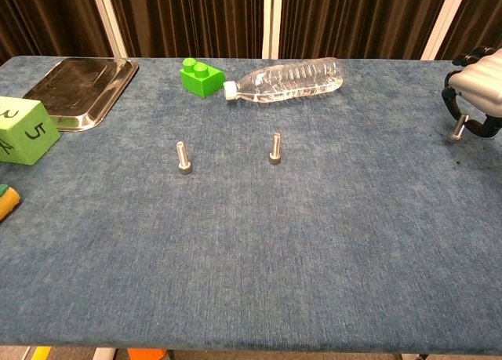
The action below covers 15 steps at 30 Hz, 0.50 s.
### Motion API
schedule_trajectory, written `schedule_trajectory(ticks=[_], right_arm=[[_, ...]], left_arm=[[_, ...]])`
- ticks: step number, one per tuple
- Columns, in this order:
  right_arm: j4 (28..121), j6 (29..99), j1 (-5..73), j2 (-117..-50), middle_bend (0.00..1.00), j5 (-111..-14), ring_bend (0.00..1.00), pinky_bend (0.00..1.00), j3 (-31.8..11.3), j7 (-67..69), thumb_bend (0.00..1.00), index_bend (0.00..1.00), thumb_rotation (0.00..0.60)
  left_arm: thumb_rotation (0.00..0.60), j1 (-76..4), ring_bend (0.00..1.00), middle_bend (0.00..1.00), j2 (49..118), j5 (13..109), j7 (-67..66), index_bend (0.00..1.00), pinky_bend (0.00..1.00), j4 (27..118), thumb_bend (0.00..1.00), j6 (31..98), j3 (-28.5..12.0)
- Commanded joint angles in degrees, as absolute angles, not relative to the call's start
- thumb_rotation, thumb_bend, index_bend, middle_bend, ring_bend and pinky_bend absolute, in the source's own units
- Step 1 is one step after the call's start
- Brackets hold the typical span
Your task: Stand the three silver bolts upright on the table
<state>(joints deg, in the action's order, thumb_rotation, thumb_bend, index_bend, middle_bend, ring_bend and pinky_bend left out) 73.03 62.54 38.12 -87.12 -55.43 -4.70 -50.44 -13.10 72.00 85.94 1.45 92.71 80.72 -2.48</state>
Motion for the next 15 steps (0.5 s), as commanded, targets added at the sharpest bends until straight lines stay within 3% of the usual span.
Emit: schedule_trajectory(ticks=[1, 15], right_arm=[[72.9, 62.8, 37.9, -87.3, 0.22, -55.5, 0.0, 0.0, -4.8, -50.3, 0.4, 0.48, 0.6], [73.3, 62.8, 36.9, -87.5, 0.21, -55.0, 0.0, 0.0, -5.2, -49.9, 0.37, 0.45, 0.6]], left_arm=[[0.6, -13.0, 0.05, 0.19, 72.0, 86.1, 1.5, 0.32, 0.0, 92.7, 0.27, 80.8, -2.4], [0.6, -12.7, 0.05, 0.19, 72.2, 86.4, 2.0, 0.32, 0.0, 92.2, 0.27, 81.0, -2.5]])
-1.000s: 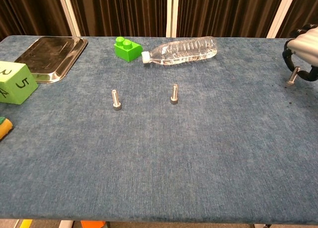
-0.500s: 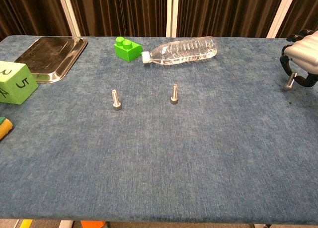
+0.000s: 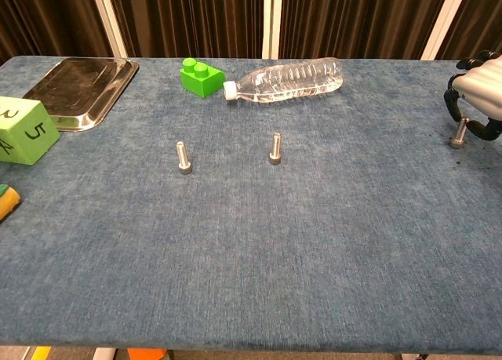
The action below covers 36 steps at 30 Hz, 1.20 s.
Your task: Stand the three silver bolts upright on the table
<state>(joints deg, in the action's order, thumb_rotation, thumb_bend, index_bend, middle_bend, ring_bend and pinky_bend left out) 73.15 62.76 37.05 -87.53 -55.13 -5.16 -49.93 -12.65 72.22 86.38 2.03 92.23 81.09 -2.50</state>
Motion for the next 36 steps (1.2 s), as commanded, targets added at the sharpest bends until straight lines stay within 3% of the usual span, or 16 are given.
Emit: schedule_trajectory(ticks=[1, 7, 13, 21, 27, 36], right_arm=[[73.3, 62.8, 36.8, -87.5, 0.21, -55.0, 0.0, 0.0, -5.1, -50.0, 0.37, 0.45, 0.6], [73.8, 63.2, 36.4, -87.2, 0.21, -55.0, 0.0, 0.0, -5.3, -49.9, 0.34, 0.44, 0.6], [77.3, 64.9, 35.0, -85.5, 0.2, -55.5, 0.0, 0.0, -6.4, -46.5, 0.18, 0.35, 0.6], [91.0, 72.8, 26.9, -75.5, 0.2, -63.9, 0.0, 0.0, -8.5, -22.8, 0.16, 0.21, 0.6], [95.2, 76.0, 19.8, -64.3, 0.14, -77.1, 0.0, 0.0, -3.9, -1.9, 0.19, 0.15, 0.6], [90.6, 86.8, 11.6, -61.7, 0.12, -89.2, 0.0, 0.0, 1.4, 10.9, 0.19, 0.14, 0.6]], left_arm=[[0.6, -12.7, 0.05, 0.19, 72.2, 86.5, 2.0, 0.32, 0.0, 92.2, 0.27, 81.0, -2.5], [0.6, -12.6, 0.05, 0.19, 72.3, 86.6, 2.1, 0.32, 0.0, 92.1, 0.27, 81.1, -2.5], [0.6, -12.4, 0.05, 0.19, 71.9, 86.2, 2.4, 0.32, 0.0, 92.0, 0.27, 81.5, -3.0], [0.6, -11.5, 0.05, 0.19, 71.1, 84.3, 2.0, 0.32, 0.0, 90.1, 0.27, 83.0, -4.4], [0.6, -9.4, 0.05, 0.19, 70.3, 84.5, 0.0, 0.32, 0.0, 88.7, 0.27, 85.8, -3.9], [0.6, -4.8, 0.05, 0.19, 68.7, 85.0, -1.3, 0.32, 0.0, 89.8, 0.27, 89.9, -1.4]])
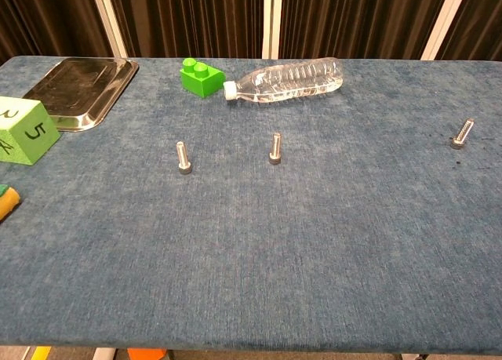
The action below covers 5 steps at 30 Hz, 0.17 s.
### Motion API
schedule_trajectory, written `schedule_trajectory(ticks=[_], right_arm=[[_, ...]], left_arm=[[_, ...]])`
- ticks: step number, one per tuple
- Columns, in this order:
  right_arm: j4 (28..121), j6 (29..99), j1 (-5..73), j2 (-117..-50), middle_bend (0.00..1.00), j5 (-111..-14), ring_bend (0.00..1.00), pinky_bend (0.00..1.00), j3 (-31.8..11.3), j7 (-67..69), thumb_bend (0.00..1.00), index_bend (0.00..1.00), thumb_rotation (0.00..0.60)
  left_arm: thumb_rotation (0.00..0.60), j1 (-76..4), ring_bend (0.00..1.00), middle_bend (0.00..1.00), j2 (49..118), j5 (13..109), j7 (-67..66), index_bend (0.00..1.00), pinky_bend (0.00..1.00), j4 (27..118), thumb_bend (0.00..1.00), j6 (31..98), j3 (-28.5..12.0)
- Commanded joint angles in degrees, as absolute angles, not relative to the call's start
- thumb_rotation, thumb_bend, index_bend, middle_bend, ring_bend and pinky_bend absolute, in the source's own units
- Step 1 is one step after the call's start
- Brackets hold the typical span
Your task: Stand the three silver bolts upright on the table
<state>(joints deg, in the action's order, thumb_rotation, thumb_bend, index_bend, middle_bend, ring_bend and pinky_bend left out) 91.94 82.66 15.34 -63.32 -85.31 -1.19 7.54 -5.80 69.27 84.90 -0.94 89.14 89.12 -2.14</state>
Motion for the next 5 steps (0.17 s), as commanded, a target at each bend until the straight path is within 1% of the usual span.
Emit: schedule_trajectory(ticks=[1, 5], right_arm=[[90.3, 87.3, 11.0, -61.8, 0.12, -89.6, 0.0, 0.0, 1.7, 11.3, 0.19, 0.14, 0.6], [89.4, 88.9, 9.4, -62.2, 0.12, -91.2, 0.0, 0.0, 2.4, 13.0, 0.2, 0.14, 0.6]], left_arm=[[0.6, -4.4, 0.05, 0.19, 68.6, 85.0, -1.4, 0.32, 0.0, 90.1, 0.27, 90.3, -1.3], [0.6, -2.9, 0.05, 0.19, 68.6, 85.7, -1.6, 0.32, 0.0, 90.8, 0.27, 91.8, -0.5]])
